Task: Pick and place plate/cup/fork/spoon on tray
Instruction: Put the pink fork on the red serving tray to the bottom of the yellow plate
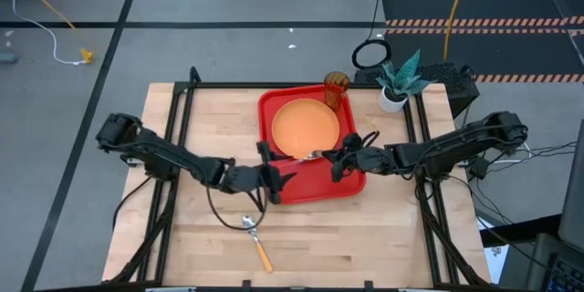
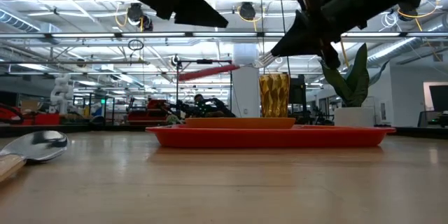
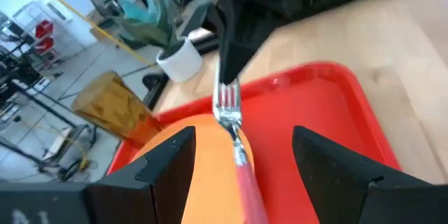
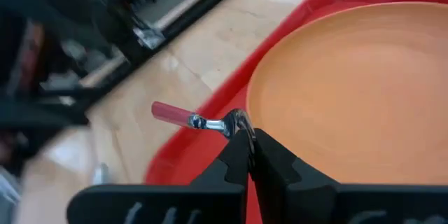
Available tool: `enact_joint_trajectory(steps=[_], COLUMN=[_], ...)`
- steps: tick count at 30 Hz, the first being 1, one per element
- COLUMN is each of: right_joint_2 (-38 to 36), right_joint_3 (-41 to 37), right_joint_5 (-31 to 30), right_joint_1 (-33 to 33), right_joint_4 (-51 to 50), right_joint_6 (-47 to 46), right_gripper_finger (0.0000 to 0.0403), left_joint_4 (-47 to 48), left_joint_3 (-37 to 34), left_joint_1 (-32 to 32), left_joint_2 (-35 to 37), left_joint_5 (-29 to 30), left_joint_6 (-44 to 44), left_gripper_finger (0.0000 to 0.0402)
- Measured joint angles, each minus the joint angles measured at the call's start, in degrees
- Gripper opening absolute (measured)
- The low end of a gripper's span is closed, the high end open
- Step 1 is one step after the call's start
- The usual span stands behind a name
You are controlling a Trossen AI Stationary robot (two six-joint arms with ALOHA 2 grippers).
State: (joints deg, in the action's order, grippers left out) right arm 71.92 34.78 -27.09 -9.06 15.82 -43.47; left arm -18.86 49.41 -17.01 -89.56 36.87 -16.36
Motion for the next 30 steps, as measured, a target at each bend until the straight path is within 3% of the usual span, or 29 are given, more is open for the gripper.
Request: enact_joint_trajectory(steps=[6,12,22,30], right_joint_2=[0.0,0.3,0.5,0.5], right_joint_3=[-7.3,-9.6,-9.9,-9.9], right_joint_5=[0.0,-0.1,-0.1,-0.2], right_joint_1=[0.0,0.1,0.1,0.1], right_joint_4=[17.8,19.5,21.0,21.8], right_joint_6=[-0.9,-3.3,-4.1,-4.0], right_gripper_finger=[0.0000,0.0000,0.0000,0.0000], left_joint_4=[4.0,8.4,13.0,11.6], left_joint_3=[6.6,10.2,10.8,10.8], left_joint_1=[0.0,-0.1,2.8,4.3], left_joint_2=[-8.5,-12.0,-11.7,-11.7], left_joint_5=[5.1,12.5,7.4,4.1], left_joint_6=[-0.7,-2.6,-1.1,-1.7], left_gripper_finger=[0.0241,0.0241,0.0238,0.0158])
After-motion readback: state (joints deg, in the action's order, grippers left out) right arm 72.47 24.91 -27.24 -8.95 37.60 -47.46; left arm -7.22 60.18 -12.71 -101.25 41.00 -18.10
